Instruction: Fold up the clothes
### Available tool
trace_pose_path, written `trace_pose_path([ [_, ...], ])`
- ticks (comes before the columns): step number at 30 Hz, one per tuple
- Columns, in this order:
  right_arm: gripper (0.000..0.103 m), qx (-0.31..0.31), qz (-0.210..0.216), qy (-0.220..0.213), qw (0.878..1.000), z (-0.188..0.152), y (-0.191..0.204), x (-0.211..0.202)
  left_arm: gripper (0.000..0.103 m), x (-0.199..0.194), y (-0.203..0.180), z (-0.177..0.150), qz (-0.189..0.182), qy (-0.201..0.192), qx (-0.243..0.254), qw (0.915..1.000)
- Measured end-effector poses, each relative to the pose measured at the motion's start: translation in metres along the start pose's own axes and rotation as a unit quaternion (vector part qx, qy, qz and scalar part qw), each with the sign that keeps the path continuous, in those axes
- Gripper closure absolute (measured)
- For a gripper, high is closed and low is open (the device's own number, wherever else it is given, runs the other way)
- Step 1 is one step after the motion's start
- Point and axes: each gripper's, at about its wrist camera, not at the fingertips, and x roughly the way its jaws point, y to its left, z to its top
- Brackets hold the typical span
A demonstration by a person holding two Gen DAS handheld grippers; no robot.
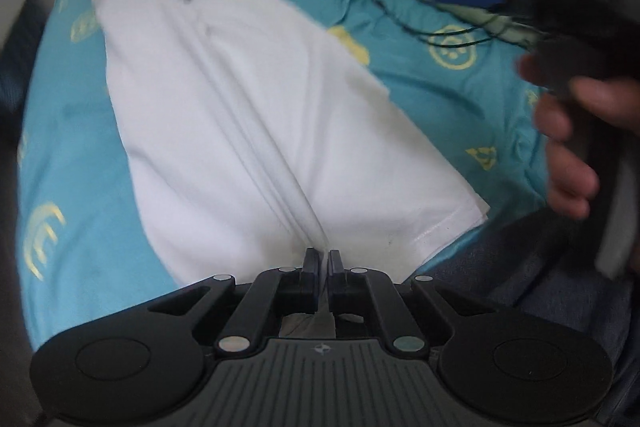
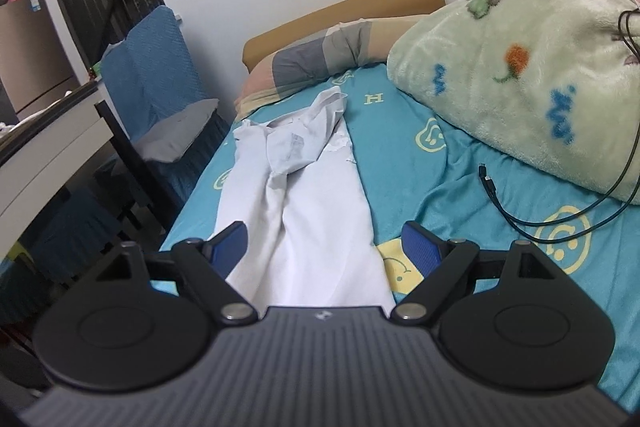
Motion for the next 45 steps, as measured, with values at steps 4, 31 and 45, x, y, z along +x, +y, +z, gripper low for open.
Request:
trace_pose_path([
  [4,0.018,0.0,0.002,-0.002,1.0,0.001,-0.001,0.001,0.073,0.001,0.01,0.001,-0.023,0.011,-0.033,0.9991],
  [31,0.034,-0.057,0.016,0.047,0.997,0.051,0.036,0.159,0.012,-0.041,0.082,0.041,0.127,-0.253,-0.183,0.9416],
  [45,0.072,-0.099,-0.067,0.078,0.99,0.064,0.084,0.361,0.012,-0.002,0.162,0.051,0.145,-0.241,-0.279,0.9183],
])
